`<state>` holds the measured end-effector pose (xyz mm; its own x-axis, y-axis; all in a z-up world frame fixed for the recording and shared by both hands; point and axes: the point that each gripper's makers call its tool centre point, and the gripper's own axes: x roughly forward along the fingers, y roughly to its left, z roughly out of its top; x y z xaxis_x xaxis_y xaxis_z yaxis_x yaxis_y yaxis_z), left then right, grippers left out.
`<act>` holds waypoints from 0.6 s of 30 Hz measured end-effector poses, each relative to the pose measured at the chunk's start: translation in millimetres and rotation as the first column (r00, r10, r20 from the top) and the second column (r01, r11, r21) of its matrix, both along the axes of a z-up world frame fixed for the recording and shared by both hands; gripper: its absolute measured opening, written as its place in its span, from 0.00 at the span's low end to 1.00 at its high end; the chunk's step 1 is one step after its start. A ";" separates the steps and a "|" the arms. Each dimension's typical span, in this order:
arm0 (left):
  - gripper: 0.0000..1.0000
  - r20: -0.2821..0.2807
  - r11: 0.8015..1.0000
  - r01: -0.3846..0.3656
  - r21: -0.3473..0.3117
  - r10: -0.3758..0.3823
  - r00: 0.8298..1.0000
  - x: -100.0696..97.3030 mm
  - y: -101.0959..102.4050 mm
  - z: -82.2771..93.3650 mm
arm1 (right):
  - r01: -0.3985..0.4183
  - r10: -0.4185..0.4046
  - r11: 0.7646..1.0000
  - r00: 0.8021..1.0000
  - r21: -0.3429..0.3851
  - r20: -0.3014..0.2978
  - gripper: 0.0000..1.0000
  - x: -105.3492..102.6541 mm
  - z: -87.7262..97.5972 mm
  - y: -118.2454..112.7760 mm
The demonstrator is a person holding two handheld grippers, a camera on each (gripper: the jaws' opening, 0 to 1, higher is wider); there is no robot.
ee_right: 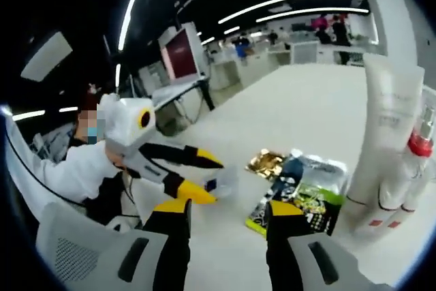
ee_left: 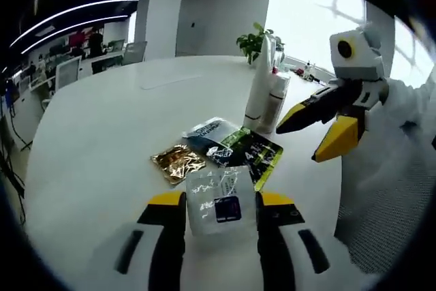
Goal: Arrange the skincare products in the storage area until every visible bottle or jar stands upright without overlapping.
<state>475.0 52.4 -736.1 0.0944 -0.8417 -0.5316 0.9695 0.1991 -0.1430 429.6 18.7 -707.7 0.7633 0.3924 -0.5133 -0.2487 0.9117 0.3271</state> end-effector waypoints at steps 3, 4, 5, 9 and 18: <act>0.37 0.012 0.999 0.032 -0.007 -0.032 0.999 -8.5 -4.7 5.1 | 0.007 -0.007 1.000 1.000 0.013 -0.005 0.37 -0.9 -1.7 1.1; 0.37 0.015 0.999 0.038 -0.012 -0.038 0.999 -11.0 -6.4 7.4 | 0.008 -0.008 1.000 1.000 0.017 -0.011 0.36 -2.0 -3.0 0.8; 0.37 0.018 0.999 0.042 -0.016 -0.042 0.999 -12.4 -7.6 9.0 | 0.011 -0.011 1.000 1.000 0.018 -0.015 0.36 -2.7 -4.2 0.1; 0.37 0.050 0.998 0.049 -0.045 -0.047 0.998 -14.1 -12.8 19.7 | 0.028 -0.027 0.998 0.999 0.050 -0.021 0.36 -4.4 -6.4 -2.0; 0.37 0.082 0.992 0.089 -0.091 -0.081 0.993 -27.2 -24.1 42.3 | 0.099 -0.098 0.975 0.995 0.197 -0.015 0.26 0.1 5.1 -8.1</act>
<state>447.8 28.3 -693.8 0.0587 -0.8945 -0.4431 0.9913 0.1047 -0.0801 429.6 10.6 -702.7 0.8008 0.4094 -0.4372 -0.1586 0.8489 0.5042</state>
